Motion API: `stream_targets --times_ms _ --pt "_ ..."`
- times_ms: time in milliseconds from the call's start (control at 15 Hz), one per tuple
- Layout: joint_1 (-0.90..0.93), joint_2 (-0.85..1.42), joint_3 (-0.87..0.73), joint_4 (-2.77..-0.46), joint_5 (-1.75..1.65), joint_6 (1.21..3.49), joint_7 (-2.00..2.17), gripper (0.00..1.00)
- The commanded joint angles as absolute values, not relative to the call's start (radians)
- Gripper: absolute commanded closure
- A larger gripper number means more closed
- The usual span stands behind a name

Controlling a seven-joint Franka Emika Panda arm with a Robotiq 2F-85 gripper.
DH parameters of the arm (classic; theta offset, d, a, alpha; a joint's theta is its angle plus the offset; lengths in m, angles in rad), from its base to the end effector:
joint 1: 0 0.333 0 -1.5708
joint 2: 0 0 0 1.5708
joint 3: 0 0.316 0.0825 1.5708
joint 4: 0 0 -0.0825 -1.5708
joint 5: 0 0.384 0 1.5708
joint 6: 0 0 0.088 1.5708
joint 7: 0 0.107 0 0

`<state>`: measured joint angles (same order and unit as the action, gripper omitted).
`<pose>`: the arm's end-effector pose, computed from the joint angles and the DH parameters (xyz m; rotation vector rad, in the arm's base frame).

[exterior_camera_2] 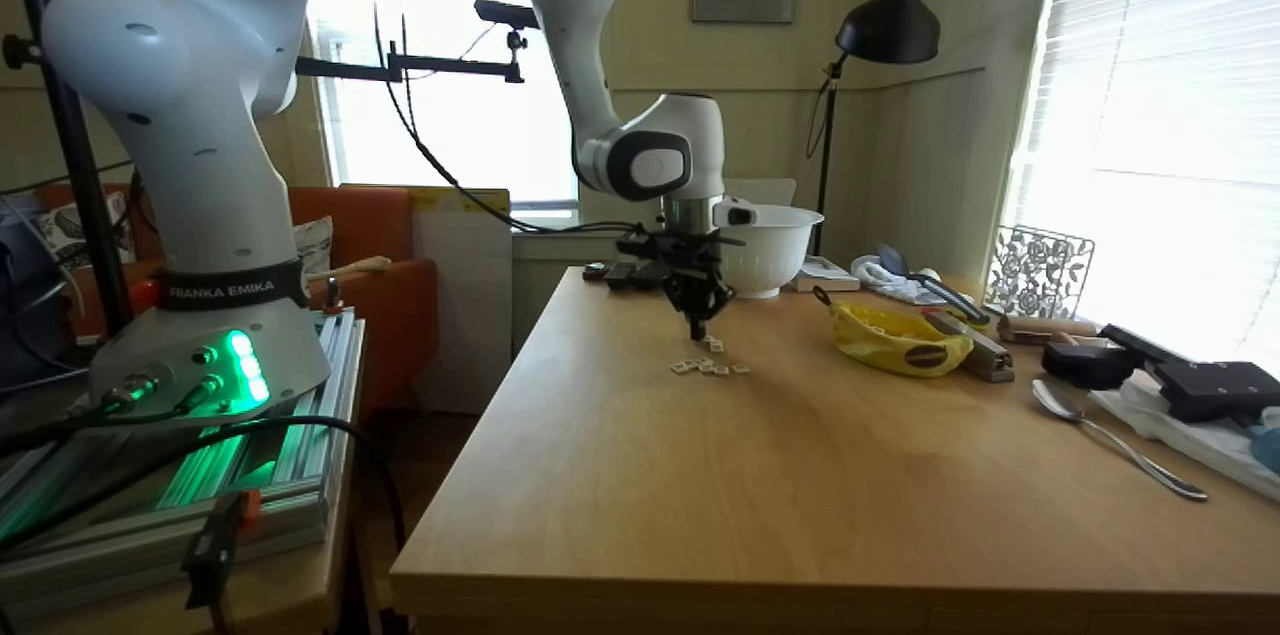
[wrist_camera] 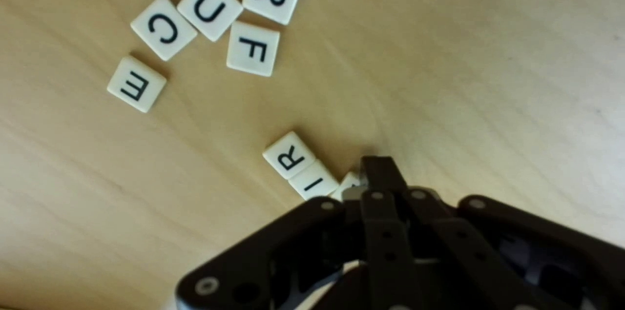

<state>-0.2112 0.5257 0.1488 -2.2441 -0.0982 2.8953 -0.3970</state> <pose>0.5474 -0.0252 0.1455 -3.0593 -0.6258 -0.2193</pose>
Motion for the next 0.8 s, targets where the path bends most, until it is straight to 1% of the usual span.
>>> stream_targets --times_ms 0,733 --pt "-0.210 0.544 0.154 -2.223 -0.077 2.883 -0.386 1.00" --pt "-0.200 0.550 0.153 -2.212 -0.061 2.873 -0.343 1.00"
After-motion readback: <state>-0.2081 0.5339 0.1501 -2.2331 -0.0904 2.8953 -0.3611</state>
